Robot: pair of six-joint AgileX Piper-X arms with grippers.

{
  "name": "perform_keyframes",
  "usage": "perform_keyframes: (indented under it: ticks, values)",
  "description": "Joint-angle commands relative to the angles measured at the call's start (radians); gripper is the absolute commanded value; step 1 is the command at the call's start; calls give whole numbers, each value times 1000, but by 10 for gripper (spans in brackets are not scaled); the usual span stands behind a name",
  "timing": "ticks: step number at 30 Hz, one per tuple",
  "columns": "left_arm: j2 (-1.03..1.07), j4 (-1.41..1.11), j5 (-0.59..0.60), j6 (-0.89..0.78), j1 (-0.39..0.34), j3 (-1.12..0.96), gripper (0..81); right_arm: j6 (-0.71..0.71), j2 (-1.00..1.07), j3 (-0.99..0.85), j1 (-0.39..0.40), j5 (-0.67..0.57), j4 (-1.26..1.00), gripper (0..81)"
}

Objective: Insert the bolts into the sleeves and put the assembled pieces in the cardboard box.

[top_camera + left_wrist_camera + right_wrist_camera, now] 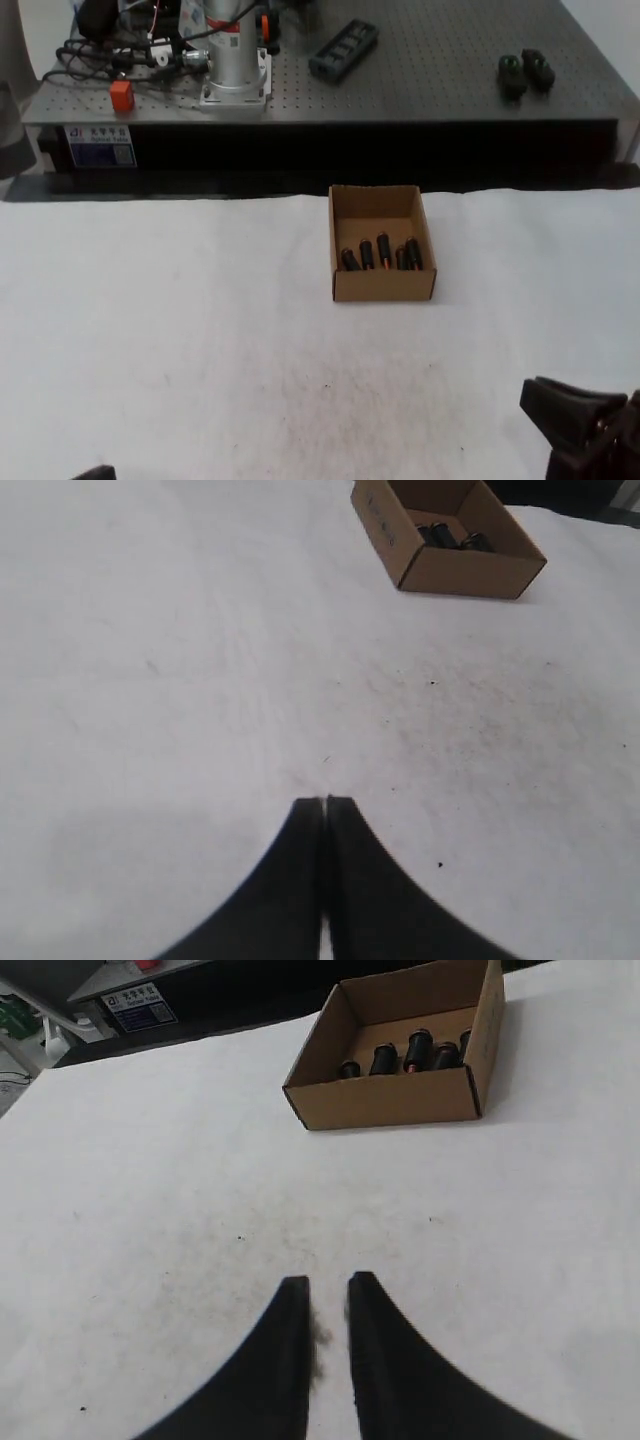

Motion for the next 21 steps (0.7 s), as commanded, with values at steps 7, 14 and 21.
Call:
perform_keyframes:
  ticks: [7, 14, 21]
  values:
    - [-7, -14, -13, -10, 0, 18, 7, 7, -10, 39, 0, -7, -7, 112]
    - [-7, -14, -13, -10, 0, 18, 7, 7, -10, 85, 0, -7, -12, 112]
    - [-7, -14, -13, -10, 0, 18, 7, 7, -10, 128, 0, -4, -15, 112]
